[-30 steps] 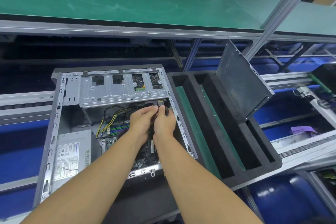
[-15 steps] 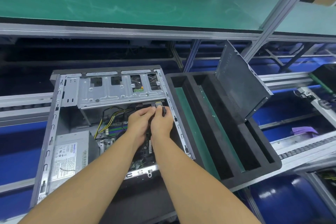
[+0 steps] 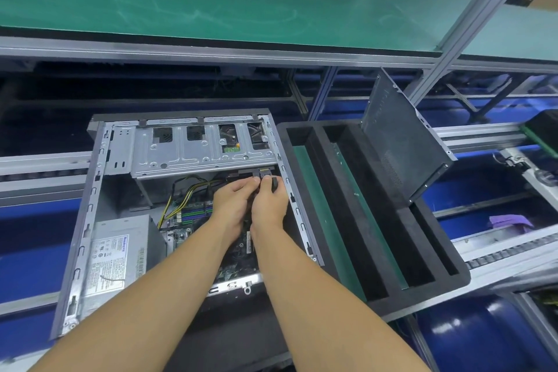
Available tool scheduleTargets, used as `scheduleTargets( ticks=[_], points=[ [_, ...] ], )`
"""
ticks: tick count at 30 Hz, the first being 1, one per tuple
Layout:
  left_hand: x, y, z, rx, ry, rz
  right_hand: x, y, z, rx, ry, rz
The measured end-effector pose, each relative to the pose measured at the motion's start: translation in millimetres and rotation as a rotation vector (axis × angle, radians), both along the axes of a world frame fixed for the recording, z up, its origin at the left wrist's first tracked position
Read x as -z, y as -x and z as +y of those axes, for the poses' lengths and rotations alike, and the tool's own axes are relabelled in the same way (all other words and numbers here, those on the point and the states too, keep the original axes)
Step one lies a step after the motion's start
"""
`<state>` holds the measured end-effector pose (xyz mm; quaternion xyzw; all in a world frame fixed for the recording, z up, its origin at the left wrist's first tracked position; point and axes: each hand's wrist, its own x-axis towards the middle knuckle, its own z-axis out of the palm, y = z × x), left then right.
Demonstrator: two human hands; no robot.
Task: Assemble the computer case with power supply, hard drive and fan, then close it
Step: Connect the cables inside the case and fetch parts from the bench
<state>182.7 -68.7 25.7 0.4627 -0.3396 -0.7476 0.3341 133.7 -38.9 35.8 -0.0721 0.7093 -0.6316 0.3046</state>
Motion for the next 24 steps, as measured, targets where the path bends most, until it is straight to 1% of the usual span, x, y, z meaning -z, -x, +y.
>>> scheduleTargets(
  ticks=[2, 6, 10, 13, 17, 21, 24],
  points=[
    [1, 0, 0, -0.006, -0.001, 0.001, 0, 0, 1, -0.004, -0.003, -0.003],
    [2, 2, 0, -0.015, -0.012, -0.011, 1, 0, 2, -0.017, 0.045, -0.127],
    [2, 1, 0, -0.017, -0.026, 0.001, 0, 1, 3, 0.003, 0.07, -0.204],
    [0, 1, 1, -0.008, -0.032, 0.005, -4, 1, 4, 0.003, 0.069, -0.21],
    [-5, -2, 2, 0.016, -0.016, -0.007, -5, -2, 1, -0.02, -0.005, -0.047],
    [-9, -4, 1, 0.021, -0.024, 0.002, -11, -5, 3, -0.033, -0.085, 0.073],
    [-10, -3, 0, 0.01, -0.032, -0.038, -18, -12, 14, -0.072, -0.221, 0.276]
  ],
)
